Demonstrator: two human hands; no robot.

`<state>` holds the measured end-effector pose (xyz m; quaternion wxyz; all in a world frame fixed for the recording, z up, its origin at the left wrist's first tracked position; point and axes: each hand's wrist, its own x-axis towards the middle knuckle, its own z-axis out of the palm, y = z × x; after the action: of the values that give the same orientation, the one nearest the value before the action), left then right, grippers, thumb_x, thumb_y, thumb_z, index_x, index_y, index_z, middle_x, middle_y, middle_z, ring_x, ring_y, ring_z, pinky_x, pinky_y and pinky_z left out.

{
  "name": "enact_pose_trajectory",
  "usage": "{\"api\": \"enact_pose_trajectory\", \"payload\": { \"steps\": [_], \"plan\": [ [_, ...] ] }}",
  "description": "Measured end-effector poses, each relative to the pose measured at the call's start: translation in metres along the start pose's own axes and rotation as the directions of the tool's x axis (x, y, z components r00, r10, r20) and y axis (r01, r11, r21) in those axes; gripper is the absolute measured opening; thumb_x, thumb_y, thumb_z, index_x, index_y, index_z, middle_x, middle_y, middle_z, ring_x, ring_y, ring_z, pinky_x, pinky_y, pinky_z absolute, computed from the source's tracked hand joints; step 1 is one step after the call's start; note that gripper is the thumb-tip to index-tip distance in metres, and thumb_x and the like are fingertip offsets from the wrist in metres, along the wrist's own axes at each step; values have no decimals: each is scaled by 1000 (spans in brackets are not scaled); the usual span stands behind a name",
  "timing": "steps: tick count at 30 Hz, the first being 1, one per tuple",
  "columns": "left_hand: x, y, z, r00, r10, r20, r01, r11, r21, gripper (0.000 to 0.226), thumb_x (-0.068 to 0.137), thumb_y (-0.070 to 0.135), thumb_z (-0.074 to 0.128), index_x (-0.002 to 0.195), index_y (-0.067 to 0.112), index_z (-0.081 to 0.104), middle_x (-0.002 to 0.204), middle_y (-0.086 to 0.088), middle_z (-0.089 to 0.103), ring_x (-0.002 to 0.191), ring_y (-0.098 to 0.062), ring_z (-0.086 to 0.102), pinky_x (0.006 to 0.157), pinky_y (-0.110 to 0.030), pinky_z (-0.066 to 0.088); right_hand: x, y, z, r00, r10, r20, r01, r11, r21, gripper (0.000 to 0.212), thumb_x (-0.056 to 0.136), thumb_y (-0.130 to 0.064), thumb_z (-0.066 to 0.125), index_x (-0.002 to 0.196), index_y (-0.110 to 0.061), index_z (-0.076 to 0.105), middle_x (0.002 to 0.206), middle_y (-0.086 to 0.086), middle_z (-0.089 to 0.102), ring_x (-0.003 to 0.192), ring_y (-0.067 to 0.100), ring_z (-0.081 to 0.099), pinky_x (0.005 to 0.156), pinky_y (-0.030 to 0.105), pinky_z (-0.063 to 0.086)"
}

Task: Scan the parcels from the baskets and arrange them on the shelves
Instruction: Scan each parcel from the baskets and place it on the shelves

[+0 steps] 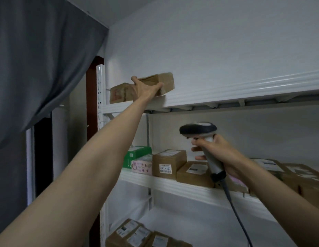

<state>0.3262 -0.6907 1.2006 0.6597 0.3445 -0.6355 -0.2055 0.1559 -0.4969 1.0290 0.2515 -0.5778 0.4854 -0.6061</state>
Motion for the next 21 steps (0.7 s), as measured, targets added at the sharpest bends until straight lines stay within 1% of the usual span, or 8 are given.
{"api": "enact_pose_trajectory", "payload": {
  "steps": [4, 7, 8, 10, 12, 13, 16, 21],
  "plan": [
    [38, -14, 19, 996, -53, 66, 48, 996, 71, 121, 76, 59, 79, 157, 10, 3, 159, -16, 30, 143, -36, 35, 115, -48, 36, 3, 17, -4, 999, 29, -15, -29, 999, 15, 20, 93, -21, 71, 108, -29, 62, 113, 2, 69, 102, 14, 70, 67, 24, 60],
    [51, -23, 29, 997, -15, 77, 2, 988, 158, 109, 85, 59, 70, 160, 14, 4, 165, -17, 15, 149, -38, 25, 117, -51, 31, 6, 20, -6, 999, 20, -28, -20, 999, 25, 22, 93, -20, 71, 111, -28, 63, 112, 1, 70, 102, 14, 71, 68, 24, 60],
    [50, -28, 32, 996, 51, 71, -65, 976, 209, 101, 88, 59, 67, 160, 20, 9, 167, -17, 8, 151, -38, 19, 118, -53, 27, 8, 20, -6, 999, 13, -36, -12, 1000, 28, 22, 93, -20, 71, 112, -27, 64, 113, 1, 70, 102, 15, 71, 69, 26, 61],
    [44, -40, 37, 952, 298, 64, -302, 898, 319, 78, 92, 54, 62, 156, 27, 26, 168, -14, 4, 153, -36, 11, 120, -54, 22, 12, 20, -6, 999, -1, -46, 2, 999, 38, 21, 93, -19, 71, 113, -24, 65, 115, 2, 70, 105, 17, 70, 72, 29, 62],
    [37, -53, 40, 838, 535, 106, -529, 753, 391, 57, 95, 46, 55, 146, 24, 41, 164, -9, 18, 151, -30, 19, 120, -53, 27, 15, 18, -3, 998, -8, -54, 10, 999, 43, 19, 93, -19, 71, 111, -25, 66, 114, 2, 69, 104, 17, 70, 72, 30, 62],
    [34, -59, 40, 801, 583, 139, -583, 704, 406, 51, 96, 44, 51, 143, 23, 44, 162, -7, 24, 150, -27, 23, 119, -53, 29, 17, 18, -2, 998, -11, -55, 13, 999, 43, 17, 93, -19, 71, 109, -25, 66, 113, 2, 69, 104, 17, 70, 71, 30, 62],
    [34, -72, 42, 814, 545, 201, -575, 704, 417, 47, 102, 45, 38, 144, 26, 45, 163, -3, 25, 151, -24, 22, 119, -54, 27, 20, 17, 2, 999, -16, -35, 17, 999, 44, 15, 94, -18, 70, 107, -26, 65, 113, 2, 68, 104, 18, 70, 69, 29, 62],
    [39, -76, 43, 864, 415, 285, -503, 725, 471, 64, 100, 63, 22, 153, 31, 35, 168, 0, 13, 151, -32, 21, 119, -60, 20, 20, 16, 5, 1000, -15, -13, 15, 999, 31, 15, 95, -18, 69, 107, -26, 64, 116, 3, 67, 107, 21, 68, 71, 30, 62]
  ]
}}
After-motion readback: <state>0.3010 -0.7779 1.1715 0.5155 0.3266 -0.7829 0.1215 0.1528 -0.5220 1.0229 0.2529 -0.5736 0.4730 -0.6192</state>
